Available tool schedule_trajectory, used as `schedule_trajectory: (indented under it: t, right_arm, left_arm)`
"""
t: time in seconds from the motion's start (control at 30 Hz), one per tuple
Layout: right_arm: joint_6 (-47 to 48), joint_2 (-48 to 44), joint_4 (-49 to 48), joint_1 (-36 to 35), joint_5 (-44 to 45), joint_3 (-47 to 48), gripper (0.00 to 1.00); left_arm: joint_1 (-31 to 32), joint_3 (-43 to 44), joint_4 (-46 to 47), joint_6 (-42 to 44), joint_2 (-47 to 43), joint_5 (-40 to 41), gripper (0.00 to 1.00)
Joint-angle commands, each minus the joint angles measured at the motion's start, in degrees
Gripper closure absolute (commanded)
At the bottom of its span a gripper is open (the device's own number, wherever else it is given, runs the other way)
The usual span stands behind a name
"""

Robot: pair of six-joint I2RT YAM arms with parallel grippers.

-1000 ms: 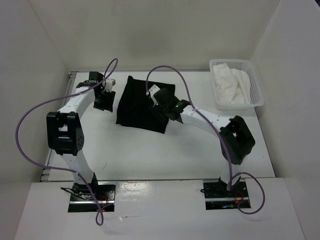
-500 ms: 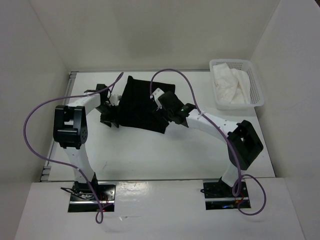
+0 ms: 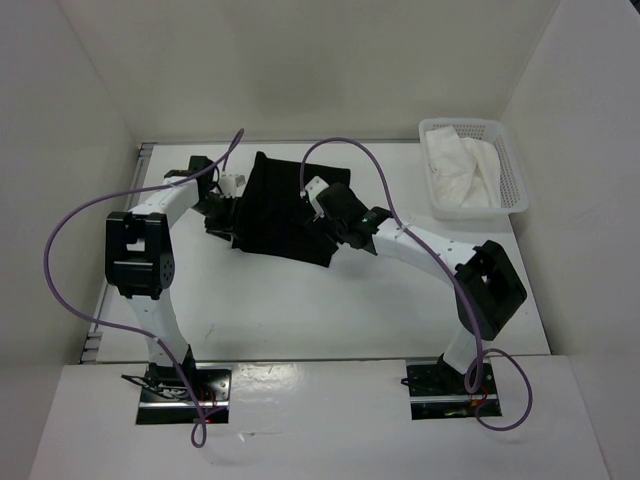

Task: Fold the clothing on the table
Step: Flatten the skirt out

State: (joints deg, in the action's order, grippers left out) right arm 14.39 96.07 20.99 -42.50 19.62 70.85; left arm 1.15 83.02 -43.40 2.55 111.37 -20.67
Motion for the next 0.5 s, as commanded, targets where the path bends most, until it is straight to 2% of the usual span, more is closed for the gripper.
schedule_trajectory:
  t: [0.0,0.17,0.47]
  right_arm:
    - [-0.95,-0.18,-1.75,0.14,-0.1,-0.1,0.07]
    - [-0.95,0.34,-1.75,0.14,-0.1,-0.1,0.07]
    - [-0.95,0.87,-2.27,0.14,-0.1,-0.1,0.07]
  left_arm:
    - [-0.36,1.62,-1.34,-0.88,-2.3,-1.04,0.44]
    - [-0.36,1.62,-0.81,-0.88,-1.16,0.53,0.44]
    - [-0.36,-1.9,5.08,-0.88,1.3,12.23,0.44]
